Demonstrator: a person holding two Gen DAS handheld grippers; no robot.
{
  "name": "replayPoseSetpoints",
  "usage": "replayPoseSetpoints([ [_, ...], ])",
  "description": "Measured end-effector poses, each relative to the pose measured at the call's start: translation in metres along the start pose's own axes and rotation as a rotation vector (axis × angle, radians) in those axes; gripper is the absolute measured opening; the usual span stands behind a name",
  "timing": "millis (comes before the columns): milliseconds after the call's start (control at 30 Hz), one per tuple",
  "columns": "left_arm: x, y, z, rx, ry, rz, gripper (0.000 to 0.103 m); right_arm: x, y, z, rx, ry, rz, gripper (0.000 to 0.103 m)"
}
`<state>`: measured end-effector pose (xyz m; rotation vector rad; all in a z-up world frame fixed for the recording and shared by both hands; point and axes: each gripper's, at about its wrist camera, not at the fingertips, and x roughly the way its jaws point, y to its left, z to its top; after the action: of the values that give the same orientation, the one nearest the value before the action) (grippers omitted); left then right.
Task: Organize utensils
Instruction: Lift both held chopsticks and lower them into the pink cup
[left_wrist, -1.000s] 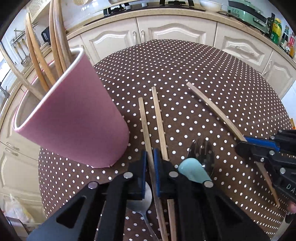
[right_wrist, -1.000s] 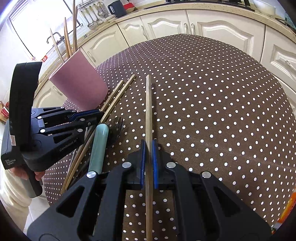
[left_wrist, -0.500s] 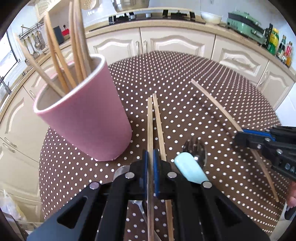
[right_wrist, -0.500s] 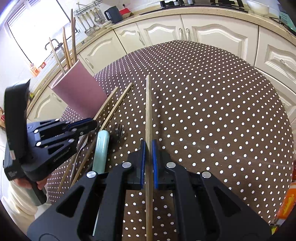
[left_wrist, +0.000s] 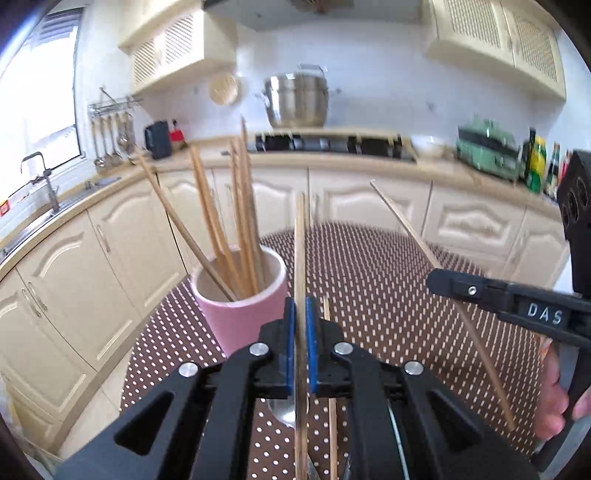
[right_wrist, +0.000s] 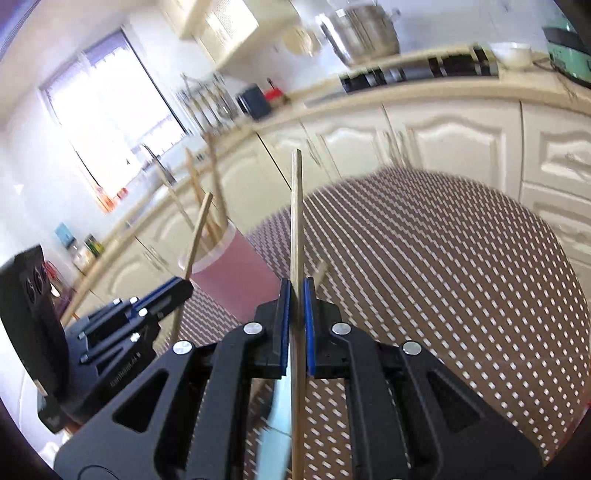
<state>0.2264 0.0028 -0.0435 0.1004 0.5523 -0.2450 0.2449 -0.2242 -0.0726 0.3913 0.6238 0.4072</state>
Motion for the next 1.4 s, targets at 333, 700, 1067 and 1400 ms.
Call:
replayPoseSetpoints([
  [333,-0.026,0.029,0.026,-0.136,-0.176,0.062,0.006,0.005,0.045,0.025,-0.056,-0.224,0.077,0.007],
  [700,-0.034,0.061,0.061,-0.297,-0.388,0.076,0.006,0.035,0.080,0.059,-0.112,-0.478,0.083,0.007],
  [1067,-0.001,0.077,0.094,-0.363,-0.513,0.114,0.006,0.075,0.080,0.074,-0.146,-0.592,0.093,0.007],
  [1400,0.029,0.094,0.098,-0.420,-0.561,0.190,0.006,0.108,0.081,0.071,-0.222,-0.625,0.098,0.007],
])
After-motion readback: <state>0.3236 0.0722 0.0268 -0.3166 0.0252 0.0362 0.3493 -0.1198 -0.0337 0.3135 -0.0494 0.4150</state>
